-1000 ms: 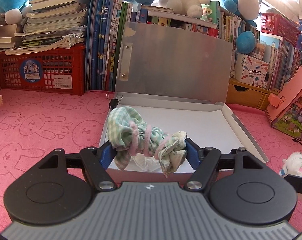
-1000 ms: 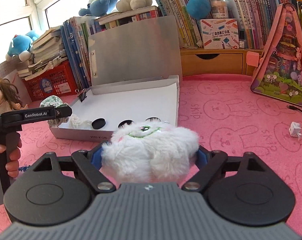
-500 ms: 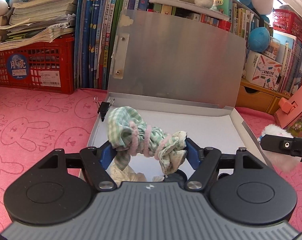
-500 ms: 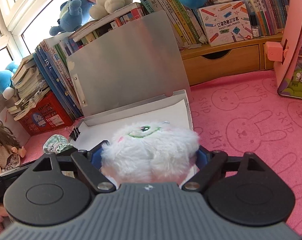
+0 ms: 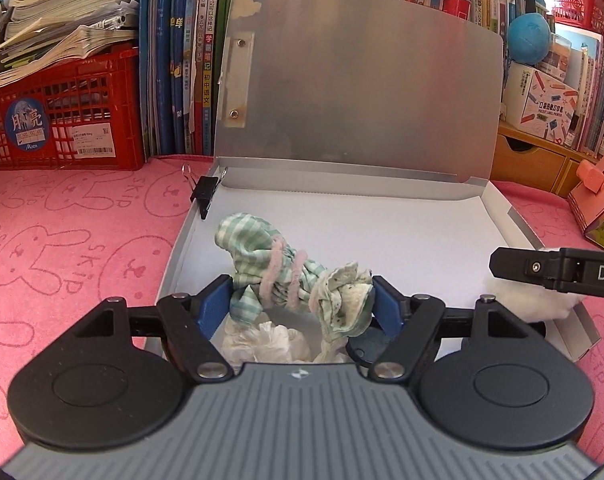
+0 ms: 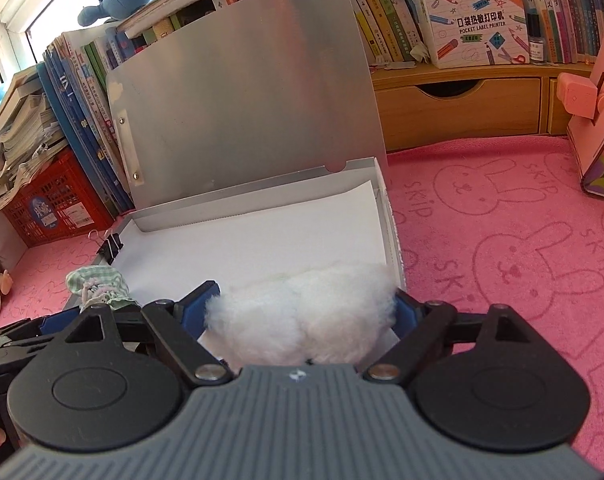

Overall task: Organize objects
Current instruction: 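Lower both held items into the box and open both grippers, then move both grippers back toward the purple plush and red knitted item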

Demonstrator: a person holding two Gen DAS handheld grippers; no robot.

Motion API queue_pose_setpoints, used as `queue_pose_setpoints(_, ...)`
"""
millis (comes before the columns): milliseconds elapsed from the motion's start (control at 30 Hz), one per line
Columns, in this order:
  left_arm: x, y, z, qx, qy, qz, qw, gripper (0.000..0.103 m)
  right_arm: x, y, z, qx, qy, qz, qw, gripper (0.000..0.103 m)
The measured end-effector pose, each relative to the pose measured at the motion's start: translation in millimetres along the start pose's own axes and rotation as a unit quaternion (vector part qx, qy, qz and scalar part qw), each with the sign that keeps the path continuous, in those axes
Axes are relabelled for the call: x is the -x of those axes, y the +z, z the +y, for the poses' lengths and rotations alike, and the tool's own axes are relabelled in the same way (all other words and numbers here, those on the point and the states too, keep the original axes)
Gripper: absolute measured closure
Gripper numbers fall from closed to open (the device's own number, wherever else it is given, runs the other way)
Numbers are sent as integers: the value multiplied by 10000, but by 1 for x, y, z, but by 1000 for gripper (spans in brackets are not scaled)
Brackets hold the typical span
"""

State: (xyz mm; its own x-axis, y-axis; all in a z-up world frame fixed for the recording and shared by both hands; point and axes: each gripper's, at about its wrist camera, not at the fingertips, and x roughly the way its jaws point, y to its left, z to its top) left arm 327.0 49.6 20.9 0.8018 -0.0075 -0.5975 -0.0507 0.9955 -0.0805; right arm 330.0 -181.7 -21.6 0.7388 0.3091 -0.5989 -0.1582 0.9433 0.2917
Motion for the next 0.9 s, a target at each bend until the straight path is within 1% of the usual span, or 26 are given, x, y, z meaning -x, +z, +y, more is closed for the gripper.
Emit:
queue_pose_setpoints(67, 2, 0, -1, -4, -34, -11, 10000, 19, 2, 0, -1, -13, 79, 3, 10000, 11)
queue_pose_setpoints(133, 7, 0, -2, 20, -72, -52, 10000, 12, 8, 0, -1, -37, 106, -18, 9999, 10)
queue_pose_setpoints(233, 16, -1, -3, 71, -108, -119, 9998, 9, 20, -1, 0, -1, 95, -109, 9999, 9)
queue_pose_setpoints(400, 37, -2, -5, 73, -195, -162, 9997, 8, 48, -6, 5, 139, 116, -303, 9994, 7)
queue_pose_setpoints(633, 85, -10, -3, 67, -411, -307, 9987, 8, 84, -19, 9, 125, 292, -442, 9985, 5)
queue_pose_setpoints(800, 124, -28, -1, -93, -423, -516, 9977, 8, 111, -38, 13, 214, 384, -540, 9976, 5)
queue_pose_setpoints(900, 145, -43, 1, -210, -395, -664, 9968, 8, 127, -52, 16, 361, 349, -619, 9968, 4)
